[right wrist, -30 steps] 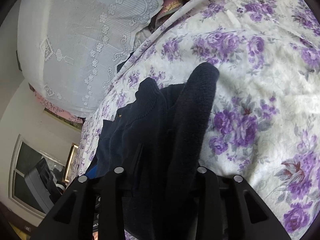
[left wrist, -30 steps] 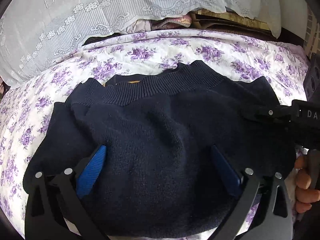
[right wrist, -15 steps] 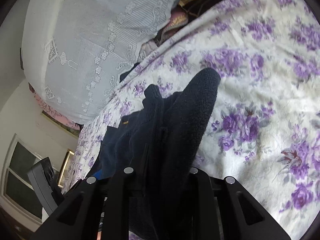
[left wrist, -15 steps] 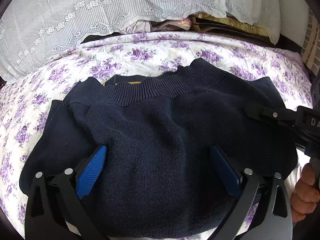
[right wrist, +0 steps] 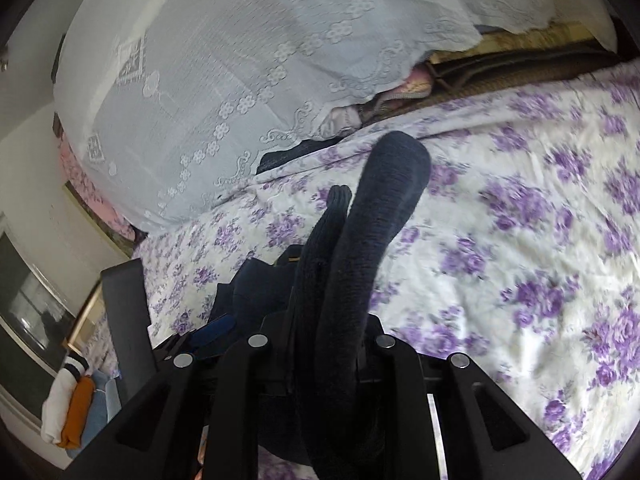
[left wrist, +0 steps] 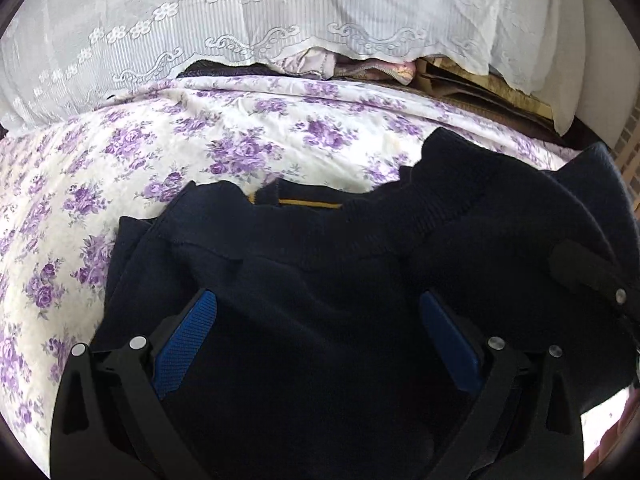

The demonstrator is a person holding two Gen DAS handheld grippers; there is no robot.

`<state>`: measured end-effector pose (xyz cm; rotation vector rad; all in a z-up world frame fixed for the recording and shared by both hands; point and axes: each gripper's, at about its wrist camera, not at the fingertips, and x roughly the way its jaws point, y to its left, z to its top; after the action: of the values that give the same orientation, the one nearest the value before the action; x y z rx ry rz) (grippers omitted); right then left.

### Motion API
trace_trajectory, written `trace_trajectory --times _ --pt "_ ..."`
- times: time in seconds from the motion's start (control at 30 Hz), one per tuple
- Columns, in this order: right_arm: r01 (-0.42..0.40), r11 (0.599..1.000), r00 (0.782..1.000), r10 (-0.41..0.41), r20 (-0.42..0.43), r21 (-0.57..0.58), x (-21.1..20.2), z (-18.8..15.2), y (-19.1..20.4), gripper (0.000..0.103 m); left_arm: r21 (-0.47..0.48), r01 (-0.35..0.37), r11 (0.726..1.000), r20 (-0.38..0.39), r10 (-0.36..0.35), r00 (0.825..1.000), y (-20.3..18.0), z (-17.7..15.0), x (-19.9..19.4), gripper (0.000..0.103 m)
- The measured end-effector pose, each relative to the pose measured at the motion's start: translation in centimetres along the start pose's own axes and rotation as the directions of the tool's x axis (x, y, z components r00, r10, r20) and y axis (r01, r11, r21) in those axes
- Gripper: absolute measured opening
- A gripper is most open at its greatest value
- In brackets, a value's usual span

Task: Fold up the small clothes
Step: 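Grasp the folded navy cardigan bundle with the right gripper and lift it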

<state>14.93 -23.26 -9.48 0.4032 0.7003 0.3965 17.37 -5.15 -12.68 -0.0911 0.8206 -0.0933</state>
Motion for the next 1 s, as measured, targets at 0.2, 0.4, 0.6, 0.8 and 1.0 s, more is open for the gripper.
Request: trace_trajectory --times 0.2,0.4,0.6,0.8,1.0 --pt "0.058 0.993 0.997 -0.062 -0.035 -0.106 1.1 -0.4 4.6 0.019 -0.057 0.081 0.995 0.01 -0.081 0.997 2.4 1.0 -0.4 0.097" --pt "0.079 0.99 0.995 -0.085 -0.048 -0.118 1.7 0.2 7.4 0.019 -0.041 0.102 0.994 0.049 -0.099 0.994 3.9 1.5 -2.0 0.086" --pt "0.096 0.985 0.993 -0.105 -0.057 -0.141 3.2 0.3 11.4 0.02 -0.045 0.093 0.995 0.078 -0.089 0.993 7.0 2.0 -3.1 0.078" --pt "0.086 0.985 0.993 -0.097 -0.07 -0.146 5.5 0.4 15.3 0.02 -0.127 0.097 0.987 0.08 -0.087 0.993 11.4 2.6 -3.8 0.073" --pt "0.071 0.994 0.989 -0.081 -0.121 -0.083 10.7 -2.2 17.0 0.024 -0.216 0.065 0.974 -0.005 -0.067 0.998 16.8 1.1 -1.0 0.073"
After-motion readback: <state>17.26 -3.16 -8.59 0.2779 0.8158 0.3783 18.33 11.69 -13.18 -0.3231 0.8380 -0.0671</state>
